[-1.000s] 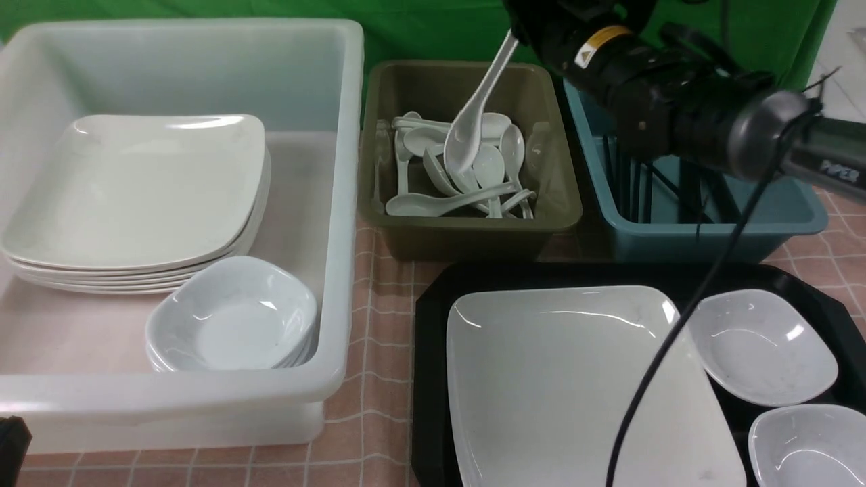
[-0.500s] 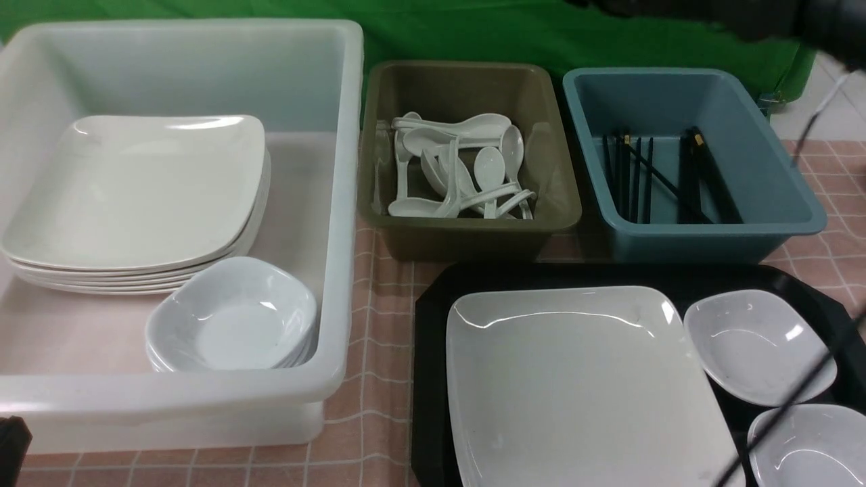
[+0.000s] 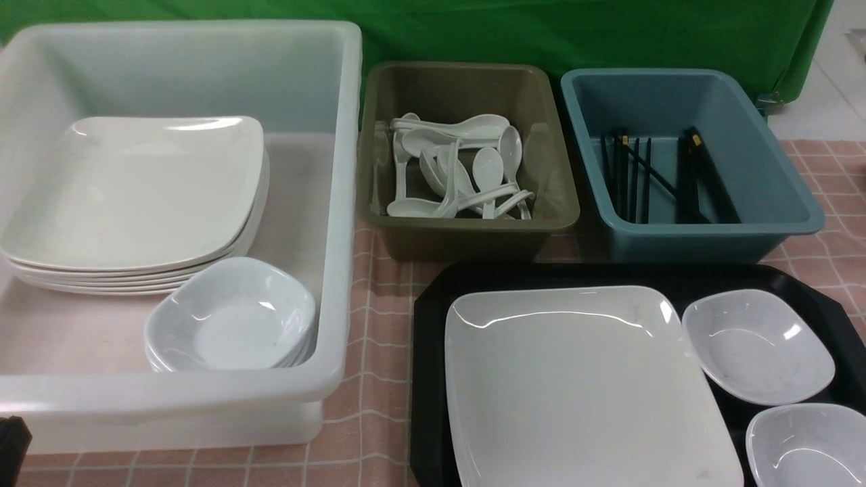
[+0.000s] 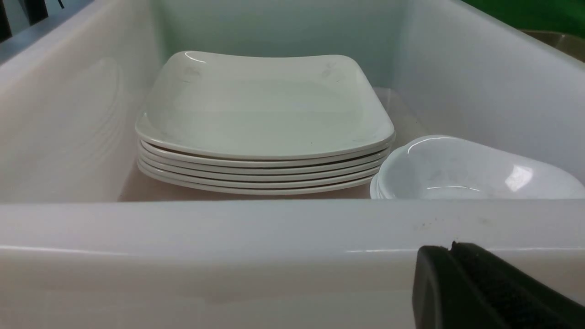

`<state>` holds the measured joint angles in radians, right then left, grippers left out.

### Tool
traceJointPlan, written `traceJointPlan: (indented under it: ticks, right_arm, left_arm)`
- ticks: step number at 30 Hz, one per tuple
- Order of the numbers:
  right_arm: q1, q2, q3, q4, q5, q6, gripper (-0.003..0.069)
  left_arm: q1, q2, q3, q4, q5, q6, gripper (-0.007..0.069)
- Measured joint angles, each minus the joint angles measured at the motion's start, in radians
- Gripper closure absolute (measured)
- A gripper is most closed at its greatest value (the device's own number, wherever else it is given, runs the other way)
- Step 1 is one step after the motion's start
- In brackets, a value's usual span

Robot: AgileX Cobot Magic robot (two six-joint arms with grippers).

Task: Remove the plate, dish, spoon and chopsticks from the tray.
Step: Use the right arm to grab a small plate from the dinner plate

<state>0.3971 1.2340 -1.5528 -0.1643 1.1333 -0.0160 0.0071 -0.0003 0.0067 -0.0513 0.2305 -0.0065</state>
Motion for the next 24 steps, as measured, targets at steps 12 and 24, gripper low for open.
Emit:
traceJointPlan:
  ticks: [12, 24]
  right_arm:
    - [0.000, -0.107, 0.845, 0.060, -0.161, 0.016, 0.0345]
    - [0.000, 0.043, 0.902, 0.033, -0.413, -0.008, 0.0180]
  left_arm:
    - [0.000, 0.000, 0.000, 0.000, 0.000, -0.001, 0.0620]
    - [0.000, 0.000, 0.000, 0.000, 0.000, -0.001, 0.0620]
